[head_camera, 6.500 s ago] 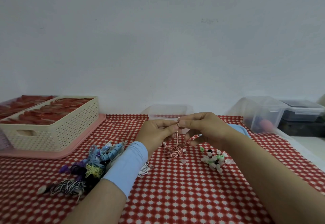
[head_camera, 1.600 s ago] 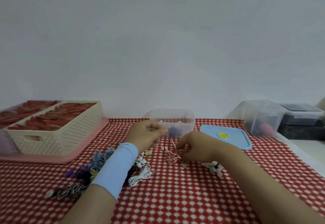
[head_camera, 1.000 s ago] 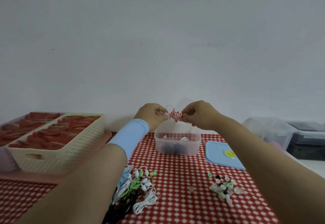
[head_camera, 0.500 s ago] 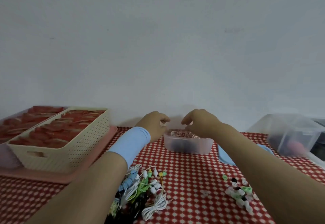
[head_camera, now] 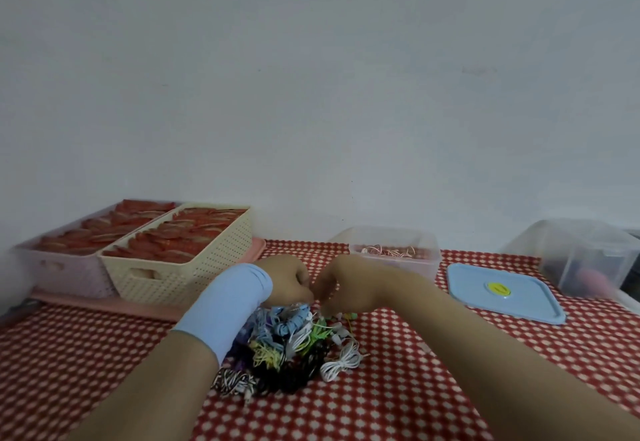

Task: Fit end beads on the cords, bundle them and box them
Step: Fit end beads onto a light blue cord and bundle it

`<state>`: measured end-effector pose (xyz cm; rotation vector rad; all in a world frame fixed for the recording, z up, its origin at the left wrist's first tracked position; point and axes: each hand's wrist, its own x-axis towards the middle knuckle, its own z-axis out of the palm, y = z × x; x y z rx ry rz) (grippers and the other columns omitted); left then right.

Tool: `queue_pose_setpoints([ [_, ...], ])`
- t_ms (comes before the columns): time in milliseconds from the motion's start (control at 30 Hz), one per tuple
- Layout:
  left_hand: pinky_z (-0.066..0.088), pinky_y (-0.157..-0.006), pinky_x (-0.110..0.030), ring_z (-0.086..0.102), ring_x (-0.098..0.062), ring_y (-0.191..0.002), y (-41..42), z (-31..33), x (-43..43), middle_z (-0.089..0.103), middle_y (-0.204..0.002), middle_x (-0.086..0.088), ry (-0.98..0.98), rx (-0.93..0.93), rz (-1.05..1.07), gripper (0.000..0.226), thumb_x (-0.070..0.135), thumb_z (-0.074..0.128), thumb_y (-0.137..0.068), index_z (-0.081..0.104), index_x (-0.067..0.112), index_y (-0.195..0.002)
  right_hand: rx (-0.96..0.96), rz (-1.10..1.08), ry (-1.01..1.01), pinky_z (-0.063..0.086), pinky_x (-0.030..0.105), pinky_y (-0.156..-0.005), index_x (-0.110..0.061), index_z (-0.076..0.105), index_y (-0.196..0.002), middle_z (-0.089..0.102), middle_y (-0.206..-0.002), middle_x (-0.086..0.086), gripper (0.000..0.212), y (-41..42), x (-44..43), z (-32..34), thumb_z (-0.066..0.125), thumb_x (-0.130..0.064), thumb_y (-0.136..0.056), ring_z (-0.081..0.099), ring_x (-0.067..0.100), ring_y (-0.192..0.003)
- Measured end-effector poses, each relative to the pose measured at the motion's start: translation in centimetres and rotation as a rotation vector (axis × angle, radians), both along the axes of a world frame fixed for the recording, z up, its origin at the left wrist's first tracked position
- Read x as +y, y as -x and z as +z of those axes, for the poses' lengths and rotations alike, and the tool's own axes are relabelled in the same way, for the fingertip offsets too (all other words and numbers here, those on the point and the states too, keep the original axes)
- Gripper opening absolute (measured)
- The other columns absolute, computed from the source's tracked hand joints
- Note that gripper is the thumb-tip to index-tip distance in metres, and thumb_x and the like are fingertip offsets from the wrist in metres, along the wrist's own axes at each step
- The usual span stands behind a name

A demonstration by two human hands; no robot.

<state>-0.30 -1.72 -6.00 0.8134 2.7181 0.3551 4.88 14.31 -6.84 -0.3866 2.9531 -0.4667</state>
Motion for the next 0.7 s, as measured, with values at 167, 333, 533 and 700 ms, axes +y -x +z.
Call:
queue_pose_setpoints([
  [167, 0.051, -0.088, -0.03, 0.062, -0.007, -0.091, -0.7, -0.9, -2.3, 0.066, -0.094, 0.017, -0.016, -0.061, 0.018, 0.037, 0.055, 0.078, -0.074, 0.073, 0.028, -0.098, 0.009, -0.035, -0.009, 0.057, 0.037, -0.095, -0.026, 0.079, -0.11, 0.077, -0.11, -0.008, 0.022, -0.1, -0.8, -0.7, 0.072, -0.023, -0.089, 0.069, 0.01, -0.098],
  [333, 0.052, -0.084, -0.031, 0.066, -0.014, -0.087, -0.9, -0.3, -3.1, 0.073, -0.092, 0.007, -0.142, -0.012, 0.019, 0.017, 0.041, 0.069, -0.087, 0.076, 0.025, -0.088, 0.021, -0.046, 0.188, 0.051, 0.037, -0.103, -0.022, 0.067, -0.13, 0.068, -0.129, -0.001, 0.042, -0.4, -1.7, 0.3, 0.06, -0.012, -0.09, 0.063, 0.015, -0.116],
  [533, 0.043, -0.082, -0.03, 0.059, -0.013, -0.097, -0.3, 1.9, -3.7, 0.064, -0.104, 0.005, -0.372, 0.046, 0.083, 0.017, 0.029, 0.052, -0.099, 0.068, 0.022, -0.1, -0.034, -0.073, 0.59, 0.046, 0.042, -0.107, -0.02, 0.061, -0.134, 0.07, -0.125, 0.0, 0.047, 0.2, -1.5, 0.3, 0.057, -0.005, -0.09, 0.063, 0.017, -0.116],
  [700, 0.06, -0.08, -0.038, 0.071, -0.028, -0.095, -0.6, 2.6, -3.0, 0.071, -0.107, -0.013, -0.963, -0.316, 0.189, 0.019, 0.022, 0.051, -0.102, 0.068, 0.013, -0.106, -0.044, -0.059, 0.816, 0.05, 0.034, -0.094, -0.02, 0.067, -0.127, 0.074, -0.116, 0.003, 0.034, 0.0, -0.6, 0.8, 0.067, -0.015, -0.093, 0.069, 0.022, -0.107],
])
